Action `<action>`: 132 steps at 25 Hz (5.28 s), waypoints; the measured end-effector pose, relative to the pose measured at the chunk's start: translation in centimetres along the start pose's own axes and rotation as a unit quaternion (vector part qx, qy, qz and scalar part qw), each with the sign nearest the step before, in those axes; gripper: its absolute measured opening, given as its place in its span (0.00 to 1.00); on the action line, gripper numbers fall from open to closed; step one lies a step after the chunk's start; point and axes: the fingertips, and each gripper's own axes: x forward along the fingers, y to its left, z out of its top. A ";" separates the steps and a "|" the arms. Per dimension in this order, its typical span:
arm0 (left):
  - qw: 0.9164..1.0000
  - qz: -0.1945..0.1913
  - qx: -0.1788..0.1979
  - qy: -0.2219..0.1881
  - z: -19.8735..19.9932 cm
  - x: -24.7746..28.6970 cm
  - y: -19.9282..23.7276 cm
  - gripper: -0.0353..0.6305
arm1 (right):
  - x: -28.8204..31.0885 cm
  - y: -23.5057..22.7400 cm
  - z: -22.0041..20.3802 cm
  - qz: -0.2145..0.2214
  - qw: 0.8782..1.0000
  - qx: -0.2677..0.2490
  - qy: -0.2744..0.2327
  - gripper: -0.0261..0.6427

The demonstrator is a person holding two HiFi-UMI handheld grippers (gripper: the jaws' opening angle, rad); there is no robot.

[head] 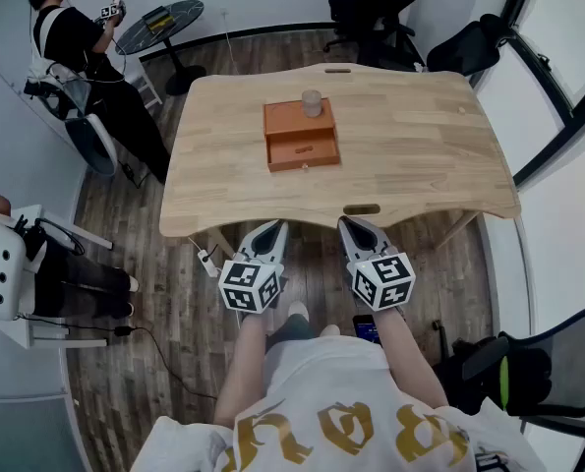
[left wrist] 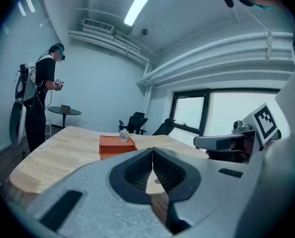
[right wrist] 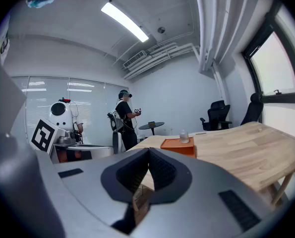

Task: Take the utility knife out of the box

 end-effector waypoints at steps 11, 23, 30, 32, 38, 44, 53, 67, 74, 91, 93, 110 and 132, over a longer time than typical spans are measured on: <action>1.000 -0.007 0.013 -0.006 1.1 -0.4 -0.9 0.07 | 0.2 0.9 0.6 0.025 1.000 0.002 -0.005 0.06; 1.000 0.001 0.018 0.001 1.1 0.1 -0.8 0.07 | 1.3 0.4 0.1 0.038 0.999 0.009 -0.002 0.06; 1.000 -0.005 -0.003 0.002 2.0 5.5 2.5 0.07 | 5.9 -3.1 0.0 0.028 0.999 0.028 0.016 0.06; 1.000 -0.017 -0.001 0.002 2.7 7.9 3.2 0.07 | 7.7 -4.3 -0.2 0.024 0.999 0.032 0.025 0.06; 0.999 -0.034 0.002 0.016 4.0 15.2 7.6 0.07 | 14.7 -8.5 0.8 0.008 0.998 0.040 0.046 0.06; 0.998 -0.051 0.028 0.032 5.7 20.6 11.9 0.07 | 21.4 -11.4 2.2 -0.011 0.997 0.054 0.055 0.06; 0.992 -0.104 0.050 0.055 6.6 25.9 14.2 0.07 | 25.1 -14.2 3.5 -0.049 0.996 0.059 0.046 0.06; 0.989 -0.125 0.049 0.069 7.4 29.4 15.3 0.07 | 27.5 -16.8 4.3 -0.054 0.996 0.061 0.046 0.06; 0.991 -0.109 0.042 0.069 7.6 29.9 17.0 0.07 | 28.6 -17.5 3.7 -0.048 0.995 0.069 0.061 0.06; 0.986 -0.114 0.008 0.124 3.2 32.2 18.6 0.07 | 30.6 -19.7 0.1 -0.046 0.989 0.091 0.110 0.06; 0.985 -0.114 0.003 0.133 2.6 32.6 18.9 0.07 | 30.7 -20.0 -0.5 -0.047 0.988 0.094 0.116 0.06; 0.967 -0.132 0.024 0.217 -1.9 35.0 18.6 0.07 | 31.7 -22.6 -2.8 -0.059 0.982 0.104 0.144 0.06; 0.931 -0.185 0.028 0.315 -7.6 38.0 17.9 0.07 | 31.2 -27.3 -5.2 -0.110 0.969 0.157 0.158 0.06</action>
